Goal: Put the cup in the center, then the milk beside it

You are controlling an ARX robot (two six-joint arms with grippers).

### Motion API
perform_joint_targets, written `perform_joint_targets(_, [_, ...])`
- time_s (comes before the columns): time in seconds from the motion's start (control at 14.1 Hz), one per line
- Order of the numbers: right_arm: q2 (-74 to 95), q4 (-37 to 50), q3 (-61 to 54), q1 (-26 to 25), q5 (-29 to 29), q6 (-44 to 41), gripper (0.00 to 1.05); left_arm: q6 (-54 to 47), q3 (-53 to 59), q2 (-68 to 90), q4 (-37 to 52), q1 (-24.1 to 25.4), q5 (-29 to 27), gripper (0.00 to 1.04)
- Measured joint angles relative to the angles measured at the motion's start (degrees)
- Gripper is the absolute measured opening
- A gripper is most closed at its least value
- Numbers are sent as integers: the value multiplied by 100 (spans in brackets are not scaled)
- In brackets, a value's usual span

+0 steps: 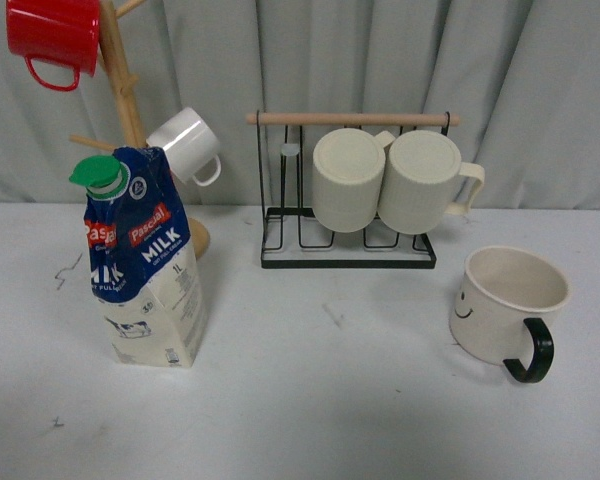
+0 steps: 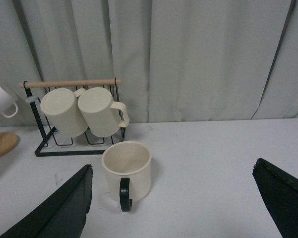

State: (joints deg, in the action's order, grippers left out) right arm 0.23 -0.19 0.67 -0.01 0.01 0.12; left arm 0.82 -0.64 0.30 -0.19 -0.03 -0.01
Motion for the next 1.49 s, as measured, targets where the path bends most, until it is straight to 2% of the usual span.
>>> perform_joint_targets(0.35, [0, 0, 0, 0, 0, 0, 98, 0, 0, 0, -2, 0, 0, 98])
perform_joint_targets(0.42, [81, -214, 57, -103, -295, -129, 98, 0, 0, 0, 0, 0, 0, 98])
perform_joint_targets(0.5, [927, 201, 205, -651, -1191, -490, 98, 0, 0, 0, 0, 0, 4, 98])
perform_joint_targets(0.57, [2114, 1217, 522, -1064, -1532, -579, 98, 0, 0, 0, -2, 0, -2, 98])
perform_joint_targets(0.71, [4378, 2977, 1384, -1045, -1316, -367, 98, 0, 0, 0, 0, 0, -2, 98])
perform_joint_targets(0.78, [5733, 3309, 2120, -957, -903, -68, 98, 0, 0, 0, 0, 0, -2, 98])
perform_joint_targets(1.13, [7536, 2736, 3311, -774, -396, 339, 98, 0, 0, 0, 0, 0, -2, 98])
perform_joint_targets(1.35, [8633, 2098, 4155, -656, -133, 507, 98, 0, 0, 0, 0, 0, -2, 98])
perform_joint_targets(1.49, [9512, 1366, 4966, -503, 35, 527, 98, 0, 0, 0, 0, 0, 0, 98])
